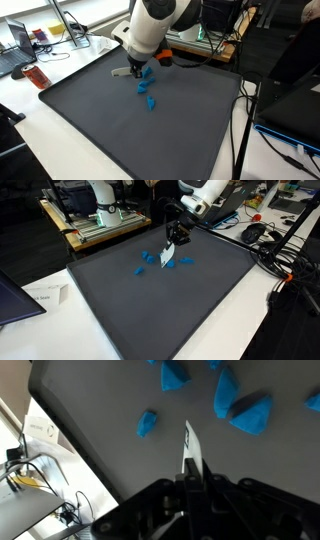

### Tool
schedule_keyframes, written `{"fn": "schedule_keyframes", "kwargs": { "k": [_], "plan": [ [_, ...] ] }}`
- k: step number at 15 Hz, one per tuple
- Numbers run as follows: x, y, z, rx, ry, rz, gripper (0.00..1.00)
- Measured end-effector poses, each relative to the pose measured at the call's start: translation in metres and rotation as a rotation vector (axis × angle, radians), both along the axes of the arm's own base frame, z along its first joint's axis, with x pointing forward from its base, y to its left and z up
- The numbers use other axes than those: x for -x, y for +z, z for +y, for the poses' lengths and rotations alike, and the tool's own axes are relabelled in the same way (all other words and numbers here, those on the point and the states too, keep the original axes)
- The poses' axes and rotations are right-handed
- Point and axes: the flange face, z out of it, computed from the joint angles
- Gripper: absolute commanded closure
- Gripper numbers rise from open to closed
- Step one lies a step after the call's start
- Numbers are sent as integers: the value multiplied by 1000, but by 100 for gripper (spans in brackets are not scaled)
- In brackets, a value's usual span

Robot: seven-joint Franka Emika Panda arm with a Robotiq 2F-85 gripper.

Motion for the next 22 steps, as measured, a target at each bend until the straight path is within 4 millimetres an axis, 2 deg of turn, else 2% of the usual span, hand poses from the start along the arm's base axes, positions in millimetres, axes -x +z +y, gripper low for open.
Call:
{"fn": "schedule_keyframes", "kwargs": {
  "k": [3, 7, 15, 22],
  "plan": [
    [-11, 4, -13, -79, 91, -29, 99],
    [-14, 10, -32, -178, 209, -45, 99],
    [-2, 36, -67, -372, 363, -67, 99],
    [17, 58, -75, -597, 515, -49, 99]
  ]
}}
